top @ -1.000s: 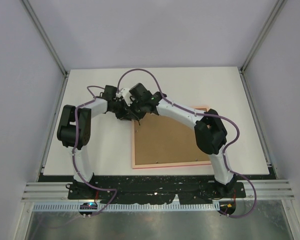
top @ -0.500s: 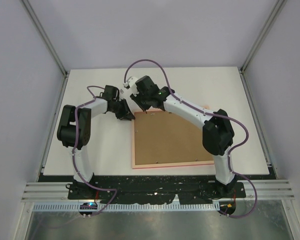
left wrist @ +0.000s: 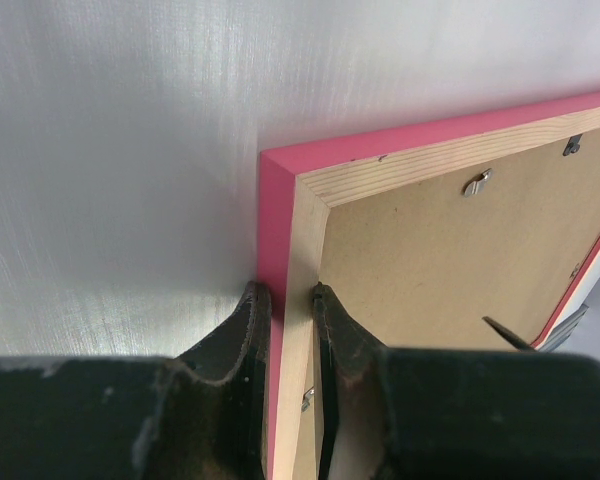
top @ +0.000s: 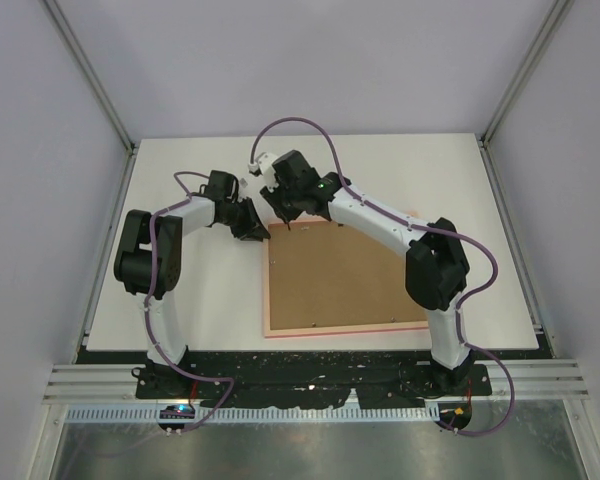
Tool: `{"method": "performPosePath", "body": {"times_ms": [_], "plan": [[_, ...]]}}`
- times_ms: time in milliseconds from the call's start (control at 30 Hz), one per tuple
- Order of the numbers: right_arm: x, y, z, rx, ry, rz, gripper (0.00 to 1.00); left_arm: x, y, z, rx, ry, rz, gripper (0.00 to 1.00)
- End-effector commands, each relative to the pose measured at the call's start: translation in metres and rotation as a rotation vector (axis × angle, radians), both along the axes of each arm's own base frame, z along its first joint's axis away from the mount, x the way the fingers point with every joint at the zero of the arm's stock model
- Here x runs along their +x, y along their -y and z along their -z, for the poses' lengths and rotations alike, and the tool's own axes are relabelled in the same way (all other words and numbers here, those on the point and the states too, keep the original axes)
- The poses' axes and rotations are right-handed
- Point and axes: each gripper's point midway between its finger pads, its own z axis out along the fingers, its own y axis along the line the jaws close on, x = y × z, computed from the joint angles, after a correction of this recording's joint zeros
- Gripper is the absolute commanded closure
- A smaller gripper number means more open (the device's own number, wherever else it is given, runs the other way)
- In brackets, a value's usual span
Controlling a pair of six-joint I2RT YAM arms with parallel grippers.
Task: Take the photo out of the frame
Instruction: Release the photo frame item from the photo frame.
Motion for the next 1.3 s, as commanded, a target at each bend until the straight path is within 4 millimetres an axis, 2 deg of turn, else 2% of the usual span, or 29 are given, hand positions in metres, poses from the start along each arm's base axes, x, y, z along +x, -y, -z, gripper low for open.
{"method": "performPosePath", "body": {"times_ms": [0, 200, 467, 833, 1267], "plan": [[-0.012, -0.015, -0.032, 0.094, 0.003, -0.051, 0.92, 0.000, -0.005, 0.011, 0.009, -0.031, -0.029, 1.00], [-0.022, -0.028, -0.018, 0.065, -0.026, -0.076, 0.92, 0.000, -0.005, 0.011, 0.008, -0.032, -0.028, 1.00], [-0.040, -0.046, -0.001, 0.113, -0.131, -0.134, 0.92, 0.000, -0.005, 0.010, 0.006, -0.029, -0.026, 1.00], [-0.051, -0.059, 0.024, 0.096, -0.185, -0.165, 0.92, 0.000, -0.004, 0.010, 0.006, -0.030, -0.027, 1.00], [-0.055, -0.066, 0.028, 0.095, -0.181, -0.184, 0.92, 0.000, -0.005, 0.010, 0.007, -0.029, -0.028, 1.00]]}}
